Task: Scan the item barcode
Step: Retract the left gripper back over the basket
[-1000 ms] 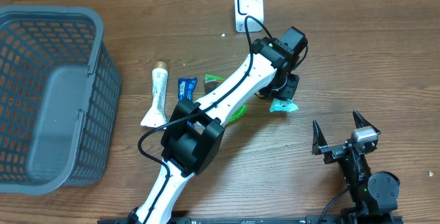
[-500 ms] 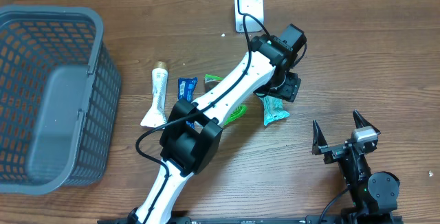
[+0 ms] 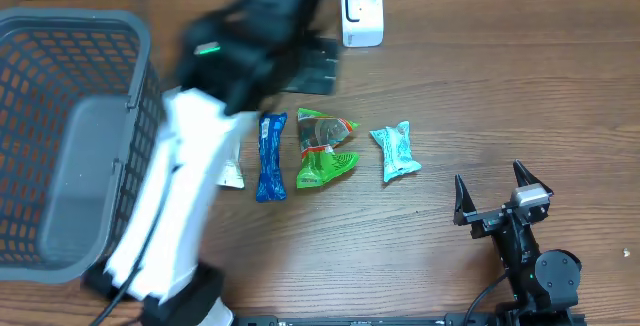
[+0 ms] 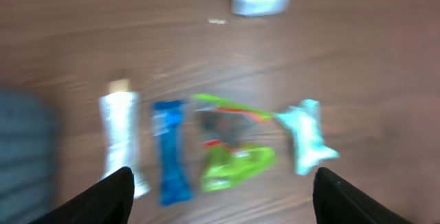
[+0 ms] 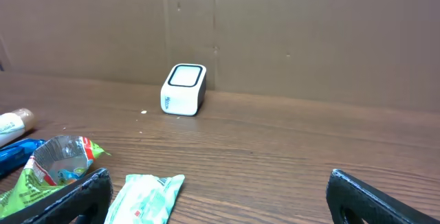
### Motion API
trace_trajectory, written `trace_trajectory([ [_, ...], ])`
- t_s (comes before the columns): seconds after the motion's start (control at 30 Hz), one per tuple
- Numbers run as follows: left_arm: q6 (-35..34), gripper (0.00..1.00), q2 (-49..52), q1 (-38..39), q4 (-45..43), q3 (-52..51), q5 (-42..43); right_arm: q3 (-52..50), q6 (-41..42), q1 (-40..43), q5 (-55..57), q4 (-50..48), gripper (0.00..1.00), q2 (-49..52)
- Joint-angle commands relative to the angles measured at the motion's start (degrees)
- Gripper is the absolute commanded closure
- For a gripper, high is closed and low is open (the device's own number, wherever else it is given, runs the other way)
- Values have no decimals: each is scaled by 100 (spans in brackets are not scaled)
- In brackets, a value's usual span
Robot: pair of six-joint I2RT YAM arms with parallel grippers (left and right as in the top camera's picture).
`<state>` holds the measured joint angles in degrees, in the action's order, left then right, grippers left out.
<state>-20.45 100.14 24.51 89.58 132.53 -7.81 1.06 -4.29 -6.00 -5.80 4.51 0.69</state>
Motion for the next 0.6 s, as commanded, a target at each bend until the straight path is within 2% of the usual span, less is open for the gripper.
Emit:
trace_trajectory([
  [0.0,116,23,-352,-748,302,11,-557,-61,-7,24,-28,-28,0,-52],
  [0.17,111,16,-658,-2218,595,9,-927,-61,-7,24,-28,-28,0,-52],
  [0.2,111,5,-658,-2406,616,9,-925,-61,-7,24,-28,-28,0,-52],
  [0.23,114,0,-647,-2647,634,0,-914,-61,-7,24,-28,-26,0,-52],
  [0.4,76,0,-535,-3613,719,-13,-914,-61,-7,24,-28,-26,0,-52],
  [0.57,52,0,-516,-4236,717,-13,-916,-61,-7,24,-28,-28,0,-52],
])
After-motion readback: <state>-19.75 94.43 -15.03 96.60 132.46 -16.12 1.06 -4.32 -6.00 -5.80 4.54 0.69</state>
